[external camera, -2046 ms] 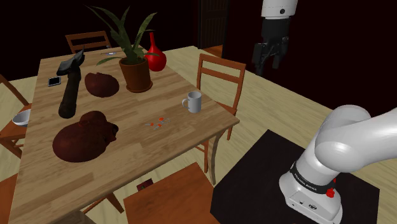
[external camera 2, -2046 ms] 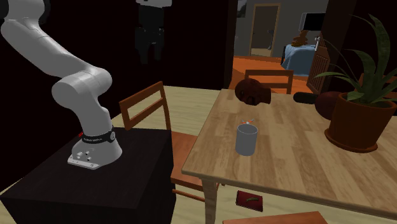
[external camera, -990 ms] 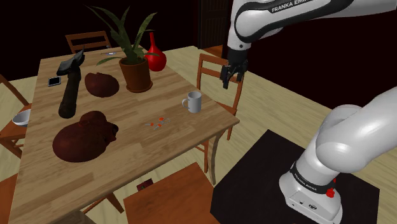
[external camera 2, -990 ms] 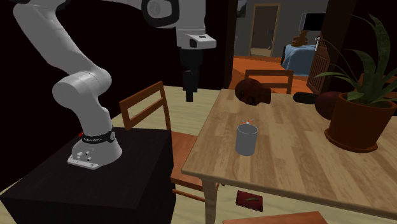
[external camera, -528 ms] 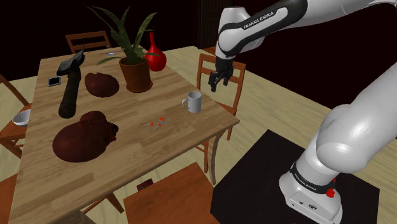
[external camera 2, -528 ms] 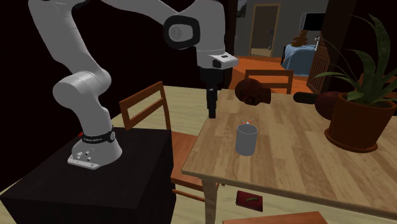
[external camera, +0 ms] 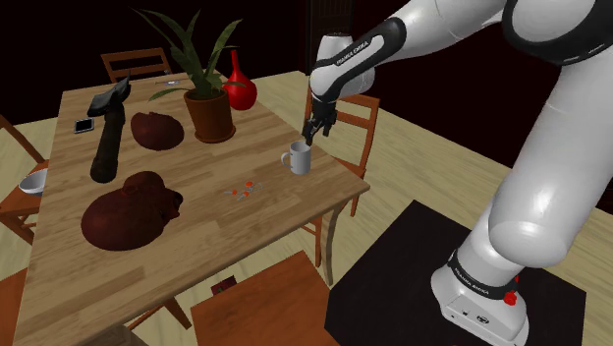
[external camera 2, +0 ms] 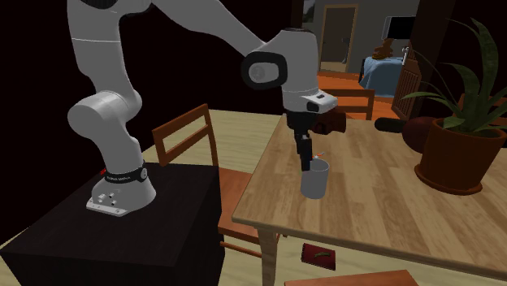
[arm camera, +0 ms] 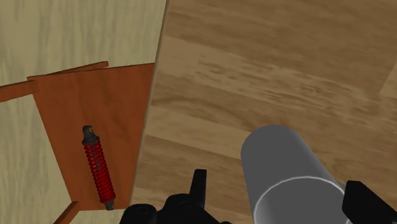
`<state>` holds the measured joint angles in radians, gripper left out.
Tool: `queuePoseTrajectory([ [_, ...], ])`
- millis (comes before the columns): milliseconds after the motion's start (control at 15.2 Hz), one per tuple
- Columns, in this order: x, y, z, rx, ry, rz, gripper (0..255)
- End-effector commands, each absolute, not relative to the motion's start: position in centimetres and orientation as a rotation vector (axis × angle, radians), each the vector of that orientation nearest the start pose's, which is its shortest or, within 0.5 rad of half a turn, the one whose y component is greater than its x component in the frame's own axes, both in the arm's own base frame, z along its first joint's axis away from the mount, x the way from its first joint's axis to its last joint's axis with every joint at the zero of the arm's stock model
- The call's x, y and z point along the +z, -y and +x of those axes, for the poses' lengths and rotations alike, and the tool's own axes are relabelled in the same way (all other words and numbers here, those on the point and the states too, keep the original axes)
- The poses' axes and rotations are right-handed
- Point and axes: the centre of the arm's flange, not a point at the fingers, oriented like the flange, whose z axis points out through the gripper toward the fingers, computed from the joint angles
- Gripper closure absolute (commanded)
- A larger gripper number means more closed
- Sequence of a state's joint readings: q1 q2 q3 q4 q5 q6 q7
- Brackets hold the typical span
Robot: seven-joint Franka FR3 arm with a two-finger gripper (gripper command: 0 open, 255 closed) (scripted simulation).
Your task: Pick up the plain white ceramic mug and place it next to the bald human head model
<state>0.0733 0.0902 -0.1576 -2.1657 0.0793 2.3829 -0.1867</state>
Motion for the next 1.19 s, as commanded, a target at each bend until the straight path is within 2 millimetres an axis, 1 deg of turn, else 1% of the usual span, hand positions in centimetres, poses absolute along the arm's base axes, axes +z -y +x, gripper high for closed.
queuePoseTrajectory([
  [0,35.4,4.6,58.1,-0.236,0.101,-3.102,0],
  [132,34.3,4.5,60.1,-0.261,0.123,-3.097,0],
  [660,30.3,4.4,60.8,-0.261,0.123,-3.097,0],
  [1122,30.3,4.4,60.8,-0.261,0.123,-3.097,0],
])
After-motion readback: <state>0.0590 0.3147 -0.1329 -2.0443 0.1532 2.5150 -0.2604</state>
